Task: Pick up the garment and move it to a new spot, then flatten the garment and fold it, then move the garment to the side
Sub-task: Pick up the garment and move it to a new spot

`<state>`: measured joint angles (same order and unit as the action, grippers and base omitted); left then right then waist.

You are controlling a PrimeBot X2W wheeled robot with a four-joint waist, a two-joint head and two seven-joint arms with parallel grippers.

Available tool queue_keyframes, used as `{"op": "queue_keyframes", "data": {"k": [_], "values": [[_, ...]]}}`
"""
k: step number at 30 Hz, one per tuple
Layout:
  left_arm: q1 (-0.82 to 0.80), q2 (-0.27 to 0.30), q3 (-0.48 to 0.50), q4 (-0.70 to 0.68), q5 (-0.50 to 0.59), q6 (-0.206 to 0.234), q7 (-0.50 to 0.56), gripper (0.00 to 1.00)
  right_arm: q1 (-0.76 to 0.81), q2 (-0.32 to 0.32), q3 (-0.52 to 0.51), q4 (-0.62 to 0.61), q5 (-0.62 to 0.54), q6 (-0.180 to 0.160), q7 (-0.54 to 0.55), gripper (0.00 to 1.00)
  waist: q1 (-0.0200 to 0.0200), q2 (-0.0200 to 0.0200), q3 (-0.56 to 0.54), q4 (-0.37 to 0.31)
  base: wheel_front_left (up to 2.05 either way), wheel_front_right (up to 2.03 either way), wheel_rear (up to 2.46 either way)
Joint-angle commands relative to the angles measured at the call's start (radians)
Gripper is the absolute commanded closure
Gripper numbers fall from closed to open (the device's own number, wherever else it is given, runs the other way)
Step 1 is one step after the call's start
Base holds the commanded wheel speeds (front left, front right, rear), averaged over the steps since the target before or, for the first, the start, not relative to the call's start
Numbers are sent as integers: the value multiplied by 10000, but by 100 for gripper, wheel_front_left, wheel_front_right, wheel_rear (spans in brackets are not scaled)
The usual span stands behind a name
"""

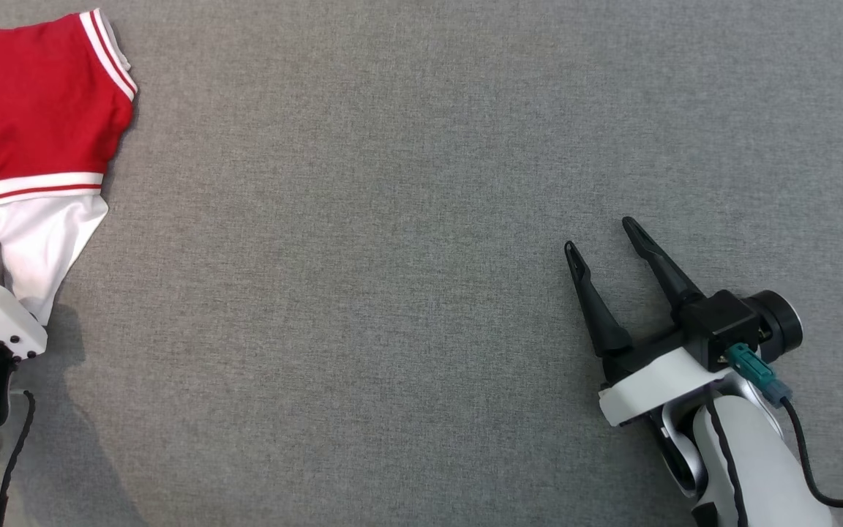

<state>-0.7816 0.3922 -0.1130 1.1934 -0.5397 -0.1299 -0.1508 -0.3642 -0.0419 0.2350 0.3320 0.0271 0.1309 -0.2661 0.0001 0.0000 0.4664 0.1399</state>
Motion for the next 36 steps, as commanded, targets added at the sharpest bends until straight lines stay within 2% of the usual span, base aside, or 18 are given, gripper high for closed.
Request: {"op": "queue_keyframes", "data": {"k": [1, 9, 17, 22, 30, 31, 36], "values": [[-34, 76, -122, 2, 18, -6, 37, 100, 238, -161, -50, 187, 89, -3, 33, 0, -1, 0, -121, -68, 0, 0, 0], [-327, 452, -1284, -1114, 101, -8, -355, 100, 366, -124, -112, 38, 733, -3, 21, 0, -1, 0, -834, -344, 0, 0, 0], [-715, 422, -2790, -2720, 19, -7, -699, 100, 732, -124, -137, 36, 1370, -3, 19, 0, -1, 0, -1671, -929, 0, 0, 0], [-650, -151, -3594, -3515, -337, -7, -887, 100, 921, -120, -323, 12, 1601, -3, 19, 0, -1, 0, -2009, -1481, 0, 0, 0], [-146, -1789, -4679, -4138, -923, -7, -1065, 100, 1202, -117, -652, 17, 1702, -1, 19, 0, -1, 0, -2359, -2465, 0, 0, 0], [-146, -1789, -4679, -4138, -923, -7, -1065, 100, 1202, -117, -652, 17, 1702, -1, 19, 0, -1, 0, -2359, -2465, 0, 0, 0], [193, -2791, -5638, -4193, -1117, -7, -1122, 100, 1320, -114, -873, 38, 1793, -1, 19, 0, -1, 0, -2514, -2942, 0, 0, 0]]}}
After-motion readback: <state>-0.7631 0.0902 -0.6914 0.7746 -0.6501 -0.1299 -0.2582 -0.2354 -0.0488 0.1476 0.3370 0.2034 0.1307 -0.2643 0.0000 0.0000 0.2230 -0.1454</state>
